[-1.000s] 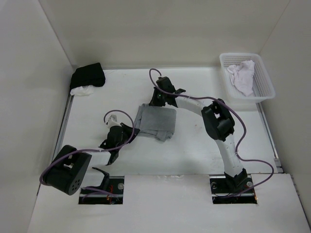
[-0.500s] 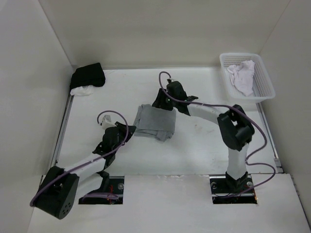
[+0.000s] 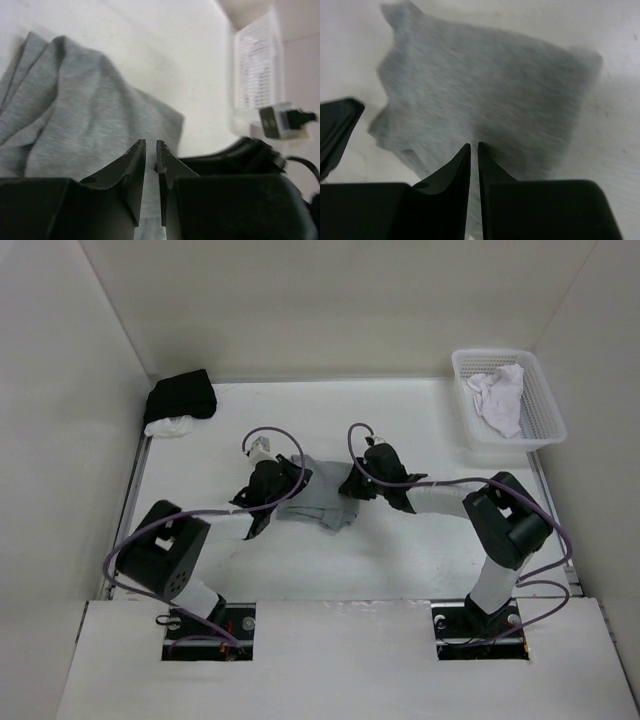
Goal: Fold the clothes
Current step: Fold the tank top
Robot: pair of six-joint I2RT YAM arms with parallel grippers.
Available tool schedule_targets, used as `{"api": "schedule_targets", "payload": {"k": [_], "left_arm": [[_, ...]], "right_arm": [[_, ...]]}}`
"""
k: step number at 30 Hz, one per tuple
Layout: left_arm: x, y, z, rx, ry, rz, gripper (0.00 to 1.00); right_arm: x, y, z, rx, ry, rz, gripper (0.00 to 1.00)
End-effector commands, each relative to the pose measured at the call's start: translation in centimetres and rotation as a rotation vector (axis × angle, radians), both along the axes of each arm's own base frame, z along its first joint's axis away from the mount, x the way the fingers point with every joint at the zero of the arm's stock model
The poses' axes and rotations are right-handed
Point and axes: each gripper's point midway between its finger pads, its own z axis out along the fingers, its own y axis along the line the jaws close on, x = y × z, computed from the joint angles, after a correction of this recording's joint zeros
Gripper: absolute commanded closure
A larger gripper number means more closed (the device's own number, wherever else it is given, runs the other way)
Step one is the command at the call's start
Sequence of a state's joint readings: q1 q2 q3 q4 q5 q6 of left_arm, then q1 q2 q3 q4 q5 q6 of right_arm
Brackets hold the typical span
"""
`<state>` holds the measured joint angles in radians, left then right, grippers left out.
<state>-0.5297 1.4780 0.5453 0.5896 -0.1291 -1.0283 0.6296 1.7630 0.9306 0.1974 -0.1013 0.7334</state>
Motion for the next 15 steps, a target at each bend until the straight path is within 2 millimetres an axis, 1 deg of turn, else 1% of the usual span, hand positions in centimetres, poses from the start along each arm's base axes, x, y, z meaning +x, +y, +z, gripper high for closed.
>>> {"api": "schedule_targets", "payload": {"k": [1, 3, 6, 7, 8, 9, 10, 12, 15], "left_arm": [[1.8, 0.8, -2.0, 0.005, 0.007, 0.026, 0.87], [1.8, 2.1, -4.5, 0.018, 0.055, 0.055, 0.87], [1.5, 4.2, -7.6, 0.031, 0.112, 0.095, 0.87], [1.3, 4.6, -8.3, 0.022, 0.132, 0.101, 0.87], [1.2, 5.0, -8.6, 0.005, 0.143, 0.106, 0.87], [1.2, 5.2, -8.5, -0.015, 0.141, 0.103, 0.87], [1.2, 5.1, -7.8, -0.036, 0.122, 0.095, 0.86], [1.0, 4.7, -6.0, -0.062, 0.071, 0.072, 0.82], [0.4, 4.3, -2.6, -0.076, -0.012, 0.05, 0.74]], "right_arm": [[0.6, 0.4, 1.5, 0.074, -0.059, -0.03, 0.86], [0.2, -0.3, 0.5, 0.061, -0.042, -0.044, 0.86], [-0.6, -1.1, -1.3, 0.036, -0.005, -0.049, 0.86], [-0.8, -1.3, -1.8, 0.03, 0.004, -0.049, 0.86], [-0.9, -1.5, -2.1, 0.029, 0.009, -0.05, 0.87], [-1.0, -1.6, -2.4, 0.027, 0.013, -0.05, 0.87], [-0.9, -1.8, -2.3, 0.028, 0.012, -0.053, 0.87], [-0.9, -2.0, -1.9, 0.03, 0.004, -0.056, 0.87], [-0.6, -2.5, -0.2, 0.044, -0.031, -0.067, 0.87]]}}
